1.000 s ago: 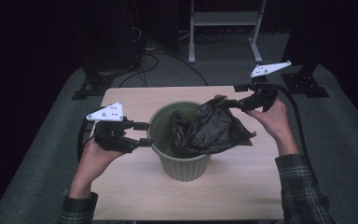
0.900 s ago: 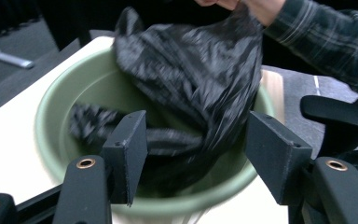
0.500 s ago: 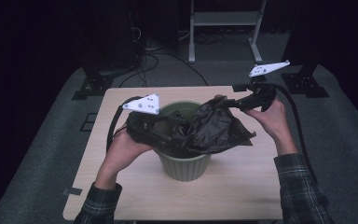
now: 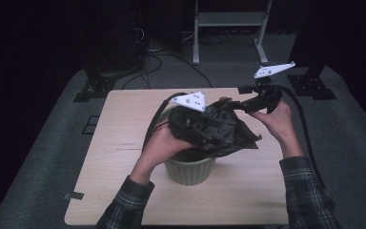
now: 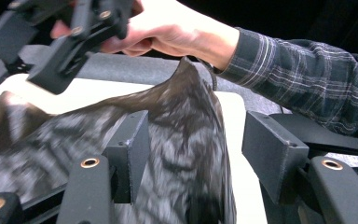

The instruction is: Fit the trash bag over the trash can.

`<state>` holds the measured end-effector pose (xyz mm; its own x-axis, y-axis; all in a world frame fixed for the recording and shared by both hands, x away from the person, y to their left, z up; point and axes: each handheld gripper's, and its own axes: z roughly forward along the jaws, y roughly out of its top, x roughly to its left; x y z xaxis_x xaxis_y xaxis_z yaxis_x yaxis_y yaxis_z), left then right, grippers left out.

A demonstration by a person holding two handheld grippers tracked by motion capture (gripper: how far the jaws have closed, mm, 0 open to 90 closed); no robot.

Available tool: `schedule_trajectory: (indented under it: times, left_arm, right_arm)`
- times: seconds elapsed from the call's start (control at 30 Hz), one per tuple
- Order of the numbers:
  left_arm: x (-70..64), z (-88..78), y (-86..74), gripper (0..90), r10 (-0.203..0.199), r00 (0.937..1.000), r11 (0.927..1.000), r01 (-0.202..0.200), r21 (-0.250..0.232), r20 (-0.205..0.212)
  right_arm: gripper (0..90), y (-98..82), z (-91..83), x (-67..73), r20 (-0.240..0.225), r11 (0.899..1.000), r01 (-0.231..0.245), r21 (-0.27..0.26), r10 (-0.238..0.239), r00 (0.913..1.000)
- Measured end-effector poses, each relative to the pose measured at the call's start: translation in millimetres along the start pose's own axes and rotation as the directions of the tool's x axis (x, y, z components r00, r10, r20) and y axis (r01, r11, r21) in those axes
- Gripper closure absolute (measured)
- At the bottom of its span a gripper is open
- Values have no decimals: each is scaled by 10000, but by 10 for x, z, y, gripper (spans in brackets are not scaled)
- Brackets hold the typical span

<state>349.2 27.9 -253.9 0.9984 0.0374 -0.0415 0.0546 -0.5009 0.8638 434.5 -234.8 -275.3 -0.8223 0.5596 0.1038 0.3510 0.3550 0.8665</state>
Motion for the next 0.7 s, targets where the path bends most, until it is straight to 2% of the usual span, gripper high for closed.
schedule_trajectory:
  times: [0.33, 0.53, 0.57, 0.7]
  left_arm:
    - [15, 420, 207, 437, 40, 9989, 9997, -52, 249, 473]
    - [8, 583, 213, 467, 12, 9992, 9974, -40, 725, 388]
    - [14, 613, 205, 467, 10, 9997, 9961, -32, 879, 254]
    - [50, 650, 177, 520, -81, 9995, 9955, 51, 951, 311]
  right_arm:
    - [129, -28, 2, -31, 20, 10000, -75, -7, 75, 10000]
    - [129, -57, -10, -43, 42, 9999, -113, -17, 113, 9999]
    - [130, -62, -13, -45, 57, 9999, -142, -14, 142, 9999]
    - [130, -77, -33, -49, 76, 9999, -165, -28, 165, 9998]
